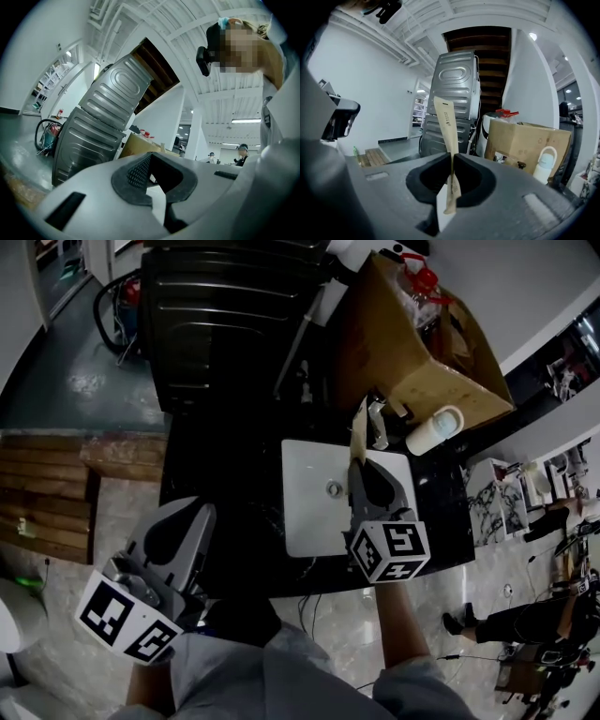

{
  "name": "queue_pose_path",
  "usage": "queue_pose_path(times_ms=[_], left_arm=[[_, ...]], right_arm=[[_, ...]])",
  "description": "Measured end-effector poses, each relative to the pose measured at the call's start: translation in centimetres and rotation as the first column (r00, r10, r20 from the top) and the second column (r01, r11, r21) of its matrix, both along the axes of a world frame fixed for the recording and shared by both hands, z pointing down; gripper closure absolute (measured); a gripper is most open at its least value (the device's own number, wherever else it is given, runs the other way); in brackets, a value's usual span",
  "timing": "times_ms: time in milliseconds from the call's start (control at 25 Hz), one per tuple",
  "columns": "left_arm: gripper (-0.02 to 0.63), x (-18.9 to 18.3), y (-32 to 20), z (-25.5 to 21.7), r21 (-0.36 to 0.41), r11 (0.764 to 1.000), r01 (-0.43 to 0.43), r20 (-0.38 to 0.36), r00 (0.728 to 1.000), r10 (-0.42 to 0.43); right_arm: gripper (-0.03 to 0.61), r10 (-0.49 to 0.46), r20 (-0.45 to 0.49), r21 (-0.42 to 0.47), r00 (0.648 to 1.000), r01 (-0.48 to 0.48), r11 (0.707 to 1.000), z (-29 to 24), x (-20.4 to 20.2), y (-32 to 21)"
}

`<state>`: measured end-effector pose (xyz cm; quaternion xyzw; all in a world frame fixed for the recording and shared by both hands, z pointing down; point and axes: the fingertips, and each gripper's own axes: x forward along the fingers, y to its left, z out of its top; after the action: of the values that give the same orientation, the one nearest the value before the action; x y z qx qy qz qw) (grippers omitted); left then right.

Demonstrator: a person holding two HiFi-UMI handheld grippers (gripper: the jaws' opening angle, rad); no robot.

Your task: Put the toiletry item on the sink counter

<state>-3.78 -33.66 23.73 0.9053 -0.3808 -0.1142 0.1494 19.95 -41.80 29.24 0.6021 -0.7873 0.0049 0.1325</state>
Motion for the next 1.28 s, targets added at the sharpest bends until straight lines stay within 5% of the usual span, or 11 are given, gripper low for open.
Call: queue_pose_path(times_ms=[640,1000,1280], left_arm=[[0.609,0.4,-0.9,-0.2,-0.012,0.993,0.118,0.019,0.993,-0.117],[0.609,0.5,-0.9,-0.5,-0.009,0.983,0.183,0.040,0.982,-0.183],[0.609,0.4,-0.7,-0.2,-0.016,0.972,0.236,0.053,0.970,-0.235]], right_arm=[[0.554,-0.161,-0.192,-0.149,0.968,0.133,0.980,6.5,0.1,-9.0],[0.554,-0.239,-0.325,-0.188,0.915,0.185,0.964,9.1,0.9,-12.8],[0.555,-0.327,-0.449,-0.243,0.832,0.238,0.940,12.3,0.5,-15.4]])
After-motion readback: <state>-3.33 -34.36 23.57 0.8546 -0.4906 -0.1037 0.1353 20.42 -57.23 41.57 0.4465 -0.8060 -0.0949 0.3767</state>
